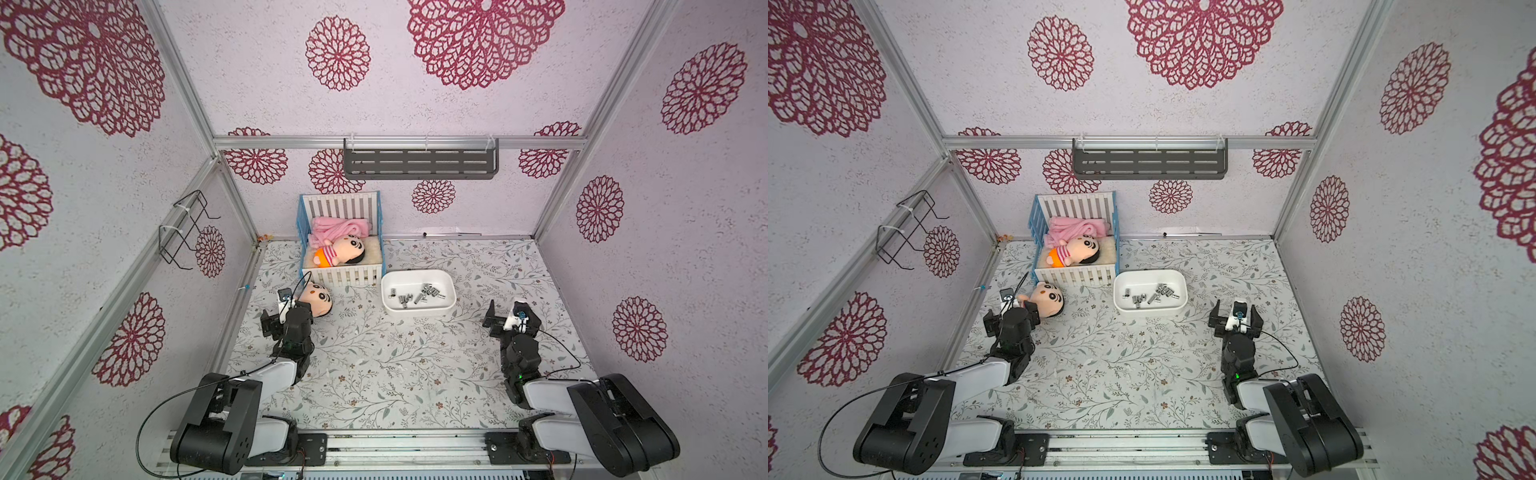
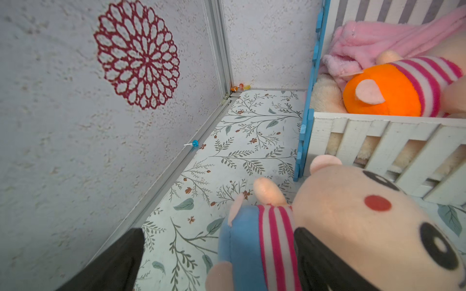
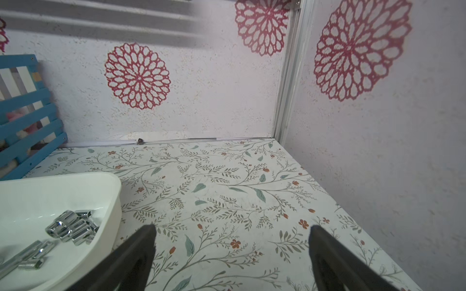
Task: Put the screws on the desktop into the storage box
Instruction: Reset both arms
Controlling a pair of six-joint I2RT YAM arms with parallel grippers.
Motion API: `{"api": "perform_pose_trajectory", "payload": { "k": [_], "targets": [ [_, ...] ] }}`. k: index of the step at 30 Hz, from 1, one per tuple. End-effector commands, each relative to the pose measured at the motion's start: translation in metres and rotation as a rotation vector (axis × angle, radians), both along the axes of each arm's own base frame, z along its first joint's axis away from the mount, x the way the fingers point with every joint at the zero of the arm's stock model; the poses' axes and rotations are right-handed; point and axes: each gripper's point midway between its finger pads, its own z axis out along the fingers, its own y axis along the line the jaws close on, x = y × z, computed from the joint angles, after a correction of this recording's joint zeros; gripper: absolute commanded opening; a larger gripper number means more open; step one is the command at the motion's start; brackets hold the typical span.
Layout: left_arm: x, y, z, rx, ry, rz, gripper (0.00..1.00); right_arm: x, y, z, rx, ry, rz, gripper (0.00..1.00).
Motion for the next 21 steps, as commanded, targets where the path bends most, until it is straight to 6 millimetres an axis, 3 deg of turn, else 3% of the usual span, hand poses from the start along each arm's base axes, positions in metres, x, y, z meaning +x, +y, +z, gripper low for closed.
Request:
{"api": "perform_pose_trajectory", "payload": {
  "k": [1,5,7,9,12,16,21],
  "targets": [
    [0.019,-0.006,0.024,-0.052,-0.120,-0.112,0.97,0.009,0.008,0.023,-0.035,-0.082,0.045,0.99],
    [0.023,0.000,0.024,-0.058,-0.133,-0.133,0.97,0.023,0.014,0.011,-0.013,-0.051,0.117,0.99],
    [0.027,0.000,0.022,-0.075,-0.148,-0.172,0.97,0.019,0.003,0.004,0.036,-0.082,0.116,0.99],
    [0.029,0.005,0.014,-0.091,-0.162,-0.176,0.97,0.023,-0.004,0.002,0.061,-0.076,0.103,0.99],
    [0.038,0.015,0.000,-0.114,-0.192,-0.166,0.97,0.038,0.003,-0.005,0.049,-0.016,0.139,0.99],
    [0.040,0.036,-0.006,-0.148,-0.135,-0.041,0.97,0.039,0.001,-0.006,0.056,-0.018,0.144,0.99],
    [0.039,0.036,-0.006,-0.148,-0.136,-0.041,0.97,0.038,0.001,-0.006,0.056,-0.017,0.144,0.99]
  ]
}}
